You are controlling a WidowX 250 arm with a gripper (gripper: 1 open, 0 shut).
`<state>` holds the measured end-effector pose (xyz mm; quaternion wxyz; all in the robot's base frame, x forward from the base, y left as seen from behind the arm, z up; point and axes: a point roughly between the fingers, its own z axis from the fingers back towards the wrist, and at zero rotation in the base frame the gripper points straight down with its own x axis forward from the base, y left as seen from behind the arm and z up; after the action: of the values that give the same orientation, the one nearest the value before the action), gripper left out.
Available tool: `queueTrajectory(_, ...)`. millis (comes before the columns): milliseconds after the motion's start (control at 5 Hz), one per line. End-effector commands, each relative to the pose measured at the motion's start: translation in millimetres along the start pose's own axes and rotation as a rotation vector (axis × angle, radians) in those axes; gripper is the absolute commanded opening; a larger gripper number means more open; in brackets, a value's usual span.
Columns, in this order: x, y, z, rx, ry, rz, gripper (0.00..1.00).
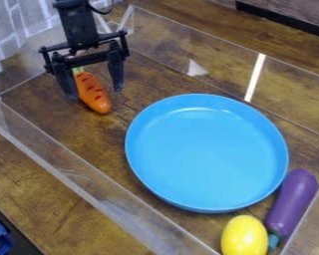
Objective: Move the carrot to the right side
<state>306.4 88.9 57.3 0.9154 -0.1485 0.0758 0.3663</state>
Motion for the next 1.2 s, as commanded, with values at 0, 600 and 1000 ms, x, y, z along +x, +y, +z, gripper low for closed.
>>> queueTrajectory(0, 12.5, 0.2, 15.6, -0.056, -0.05, 0.022, 1.0)
queueTrajectory(600, 20.2, 4.4, 4.5, -0.104, -0.032, 0.047, 1.0)
queueTrajectory(1000, 33.2, 8.0, -8.0, -0.136, -0.04, 0.067, 1.0)
